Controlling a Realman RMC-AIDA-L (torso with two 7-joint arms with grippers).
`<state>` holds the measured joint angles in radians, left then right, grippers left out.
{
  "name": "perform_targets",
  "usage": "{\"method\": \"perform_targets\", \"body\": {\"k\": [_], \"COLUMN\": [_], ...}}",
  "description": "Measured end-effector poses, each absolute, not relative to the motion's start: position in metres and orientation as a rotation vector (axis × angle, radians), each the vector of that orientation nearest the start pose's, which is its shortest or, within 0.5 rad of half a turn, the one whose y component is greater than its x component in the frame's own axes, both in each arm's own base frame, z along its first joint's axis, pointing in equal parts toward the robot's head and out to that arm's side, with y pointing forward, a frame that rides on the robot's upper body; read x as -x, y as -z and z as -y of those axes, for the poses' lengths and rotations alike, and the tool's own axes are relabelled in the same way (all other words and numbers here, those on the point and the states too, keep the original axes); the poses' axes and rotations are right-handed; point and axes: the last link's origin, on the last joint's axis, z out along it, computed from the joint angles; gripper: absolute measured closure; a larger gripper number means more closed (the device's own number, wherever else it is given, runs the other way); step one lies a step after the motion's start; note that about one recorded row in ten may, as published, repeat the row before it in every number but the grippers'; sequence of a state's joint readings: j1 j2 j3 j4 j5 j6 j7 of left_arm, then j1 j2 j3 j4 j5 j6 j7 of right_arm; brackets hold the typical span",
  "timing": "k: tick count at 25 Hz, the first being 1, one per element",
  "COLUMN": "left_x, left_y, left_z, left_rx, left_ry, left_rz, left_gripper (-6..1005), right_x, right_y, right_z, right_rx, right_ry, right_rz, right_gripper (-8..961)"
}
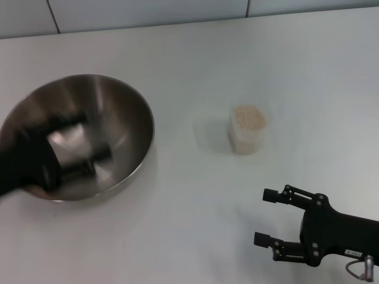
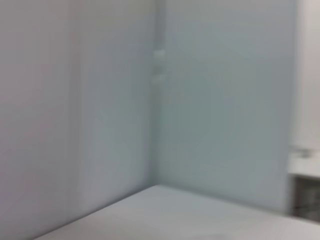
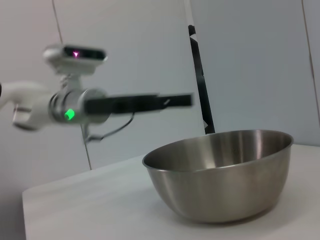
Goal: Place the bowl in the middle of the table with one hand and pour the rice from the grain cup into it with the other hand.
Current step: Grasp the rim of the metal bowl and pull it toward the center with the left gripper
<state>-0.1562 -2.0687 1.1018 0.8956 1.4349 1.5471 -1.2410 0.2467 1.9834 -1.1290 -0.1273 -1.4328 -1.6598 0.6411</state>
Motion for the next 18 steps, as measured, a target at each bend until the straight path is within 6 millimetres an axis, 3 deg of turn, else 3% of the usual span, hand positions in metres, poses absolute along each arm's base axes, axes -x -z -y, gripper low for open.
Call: {"method": "perform_targets", "body": {"k": [3, 5, 7, 8, 9, 10, 18], "left_x": [0.268, 0.267, 0.267, 0.261, 0.261, 0.26, 0.267], "left_y": [-0.025, -0.05, -0.05, -0.063, -0.063, -0.065, -0.058], "left_z": [-0.275, -0.307, -0.307, -0.335, -0.335, -0.349, -0.373], "left_rx": [2.521, 2.398, 2.398, 2.371, 2.371, 2.376, 2.377], "left_ry": [0.918, 0.722, 0.722, 0.52, 0.52, 0.415, 0.189], "left_rz": [0.432, 0.53, 0.53, 0.6, 0.6, 0.661, 0.744], "left_gripper": [157, 157, 156, 156, 156, 156, 157], "right_x": [-0.331, -0.331, -0.331, -0.331, -0.331, -0.331, -0.33], "right_y": [0.04, 0.04, 0.04, 0.04, 0.04, 0.04, 0.04], "right_z": [-0.189, -0.189, -0.189, -0.19, -0.19, -0.189, -0.189], "right_rx": [2.604, 2.605, 2.606, 2.606, 2.606, 2.606, 2.606], "right_ry": [-0.944, -0.945, -0.945, -0.946, -0.946, -0.947, -0.955], "right_rz": [-0.471, -0.468, -0.467, -0.466, -0.466, -0.466, -0.465], "right_gripper": [132, 133, 133, 134, 134, 135, 138]}}
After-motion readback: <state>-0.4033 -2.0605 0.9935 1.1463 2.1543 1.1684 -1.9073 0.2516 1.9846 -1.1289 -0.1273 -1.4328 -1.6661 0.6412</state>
